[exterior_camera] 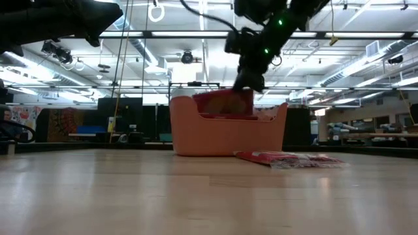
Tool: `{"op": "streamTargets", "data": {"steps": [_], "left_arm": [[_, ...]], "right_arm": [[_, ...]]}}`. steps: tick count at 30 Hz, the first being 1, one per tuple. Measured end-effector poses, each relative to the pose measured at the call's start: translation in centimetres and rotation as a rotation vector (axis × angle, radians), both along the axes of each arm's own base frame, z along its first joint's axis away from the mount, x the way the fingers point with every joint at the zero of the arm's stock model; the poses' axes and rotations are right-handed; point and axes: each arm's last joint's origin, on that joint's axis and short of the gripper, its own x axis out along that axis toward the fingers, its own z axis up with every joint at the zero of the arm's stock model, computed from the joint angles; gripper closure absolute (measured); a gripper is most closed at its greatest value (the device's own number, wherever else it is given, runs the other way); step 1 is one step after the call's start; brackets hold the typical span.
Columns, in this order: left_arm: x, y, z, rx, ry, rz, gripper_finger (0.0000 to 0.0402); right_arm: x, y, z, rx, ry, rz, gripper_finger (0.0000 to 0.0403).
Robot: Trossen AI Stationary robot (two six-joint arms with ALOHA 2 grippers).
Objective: Sort popcorn bags into baskets
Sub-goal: Put the red popcorn bag into the orange bin
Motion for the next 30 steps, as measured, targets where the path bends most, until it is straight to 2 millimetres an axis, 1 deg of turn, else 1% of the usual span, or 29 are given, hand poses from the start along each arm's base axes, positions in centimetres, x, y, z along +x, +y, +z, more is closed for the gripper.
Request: {"op": "streamTargets", "data": {"steps": [4,7,11,13,16,18,21,25,28,30], "left_arm": [[0.0,0.0,0.0,0.000,0.003,0.000,0.0308],[0.0,0.0,-0.1,0.003,0.008,0.002,0.0308],[0.0,0.0,-0.1,0.006,0.008,0.003,0.0308],[0.0,0.0,-0.1,0.006,0.008,0.003,0.0308],[0.0,0.0,0.0,0.006,0.008,0.003,0.0308],[0.0,0.0,-0.1,0.006,0.008,0.003,0.0308],[0.0,0.0,0.0,0.003,0.006,0.001,0.0308],[0.0,0.0,-0.1,-0.001,0.005,0.000,0.0308],[0.0,0.0,-0.1,-0.002,0.008,0.000,0.0308],[0.0,0.0,-0.1,-0.002,0.006,0.000,0.0308]], "right_arm": [[0.9,0.9,1.8,0.019,0.010,0.020,0.0331],[0.7,1.3,2.9,0.143,-0.001,-0.007,0.0301],[-0.1,1.9,3.6,0.302,0.017,-0.092,0.0272],[-0.1,2.8,3.8,0.370,0.002,-0.088,0.0264],[0.2,4.6,3.9,0.431,-0.022,-0.029,0.0260],[0.3,5.8,3.4,0.452,-0.013,0.014,0.0260],[0.1,7.3,2.0,0.511,0.009,0.043,0.0260],[-0.4,9.0,-0.1,0.614,0.008,-0.001,0.0253],[-1.3,10.0,-1.8,0.649,0.022,-0.039,0.0237],[-1.8,10.8,-2.5,0.662,0.028,-0.066,0.0222]]}}
